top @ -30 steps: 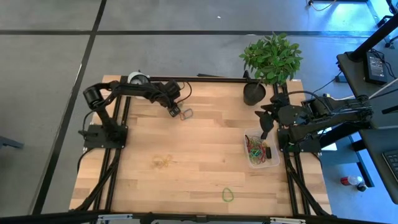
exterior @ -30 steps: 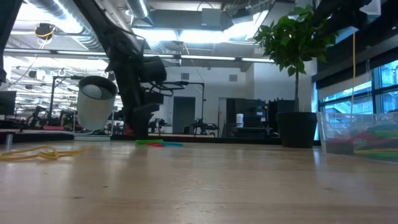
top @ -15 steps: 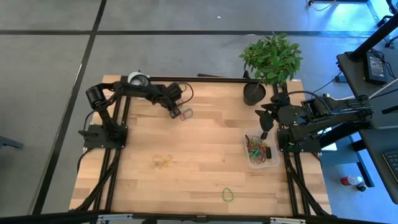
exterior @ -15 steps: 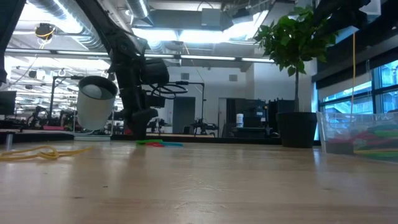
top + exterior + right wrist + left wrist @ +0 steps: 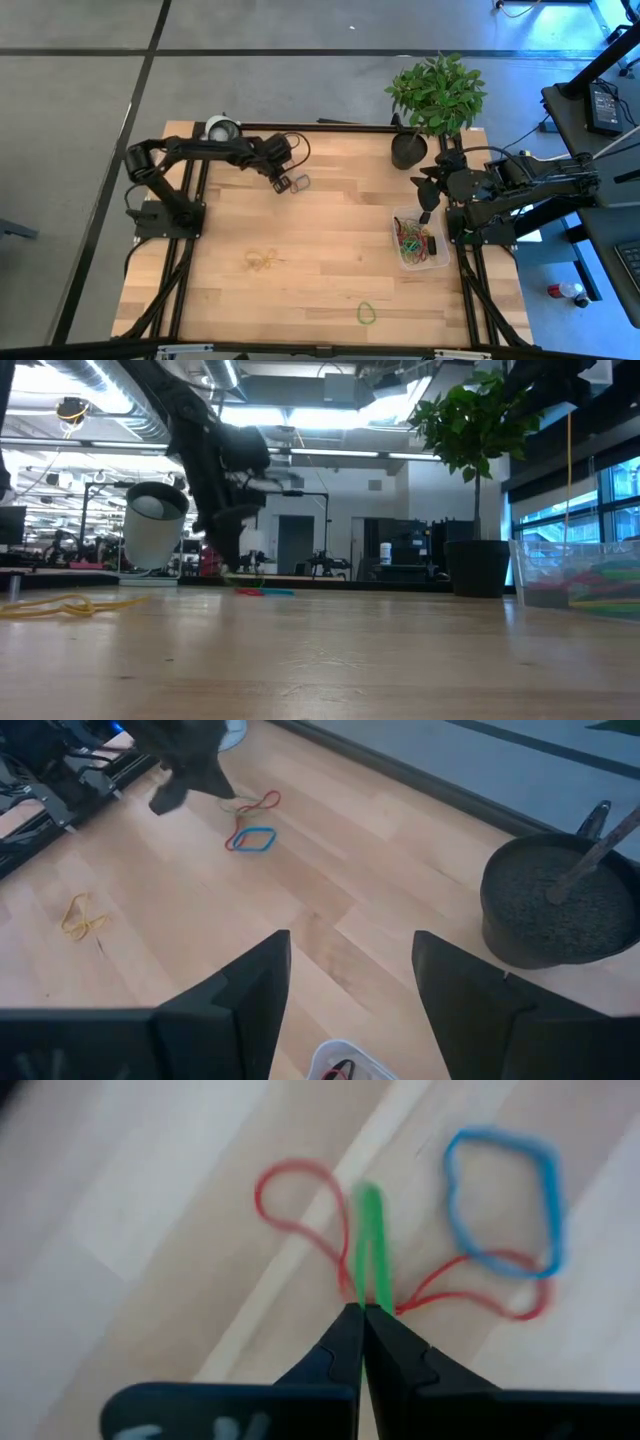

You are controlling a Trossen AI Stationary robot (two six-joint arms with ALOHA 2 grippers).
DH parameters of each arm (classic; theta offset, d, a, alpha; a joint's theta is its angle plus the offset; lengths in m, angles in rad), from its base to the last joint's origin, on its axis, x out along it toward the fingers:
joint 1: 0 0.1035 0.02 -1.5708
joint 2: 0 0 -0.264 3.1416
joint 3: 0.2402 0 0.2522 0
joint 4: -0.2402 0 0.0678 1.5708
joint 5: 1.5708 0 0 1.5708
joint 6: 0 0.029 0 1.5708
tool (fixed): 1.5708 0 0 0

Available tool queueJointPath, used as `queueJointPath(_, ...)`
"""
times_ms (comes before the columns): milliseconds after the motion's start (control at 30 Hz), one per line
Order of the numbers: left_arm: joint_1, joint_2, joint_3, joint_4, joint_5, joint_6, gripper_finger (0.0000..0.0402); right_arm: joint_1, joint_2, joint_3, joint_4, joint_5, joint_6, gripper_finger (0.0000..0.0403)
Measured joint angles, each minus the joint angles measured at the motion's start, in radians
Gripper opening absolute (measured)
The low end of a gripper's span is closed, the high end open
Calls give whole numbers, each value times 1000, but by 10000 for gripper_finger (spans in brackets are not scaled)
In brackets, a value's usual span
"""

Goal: Pick and place rubber bands into bin
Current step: Put the green rubber band into the transparent bin

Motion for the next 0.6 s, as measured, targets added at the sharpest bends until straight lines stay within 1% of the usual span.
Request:
queueJointPath(67, -13, -43, 1, 6, -11, -6, 2, 0, 0, 0, -7, 1, 0, 213)
queueJointPath(167, -40, -103, 20, -6, -55, -5, 2, 0, 0, 0, -12, 1, 0, 213)
queueJointPath(300, -105, -168, 94, -54, -124, -10, 2, 0, 0, 0, -14, 1, -3, 213)
queueJointPath(467, -246, -178, 214, -79, -204, -63, 2, 0, -22, 0, -14, -1, -68, 213)
queueJointPath(600, -372, -130, 307, -67, -289, -154, 2, 0, -58, 0, -14, -22, -136, 213)
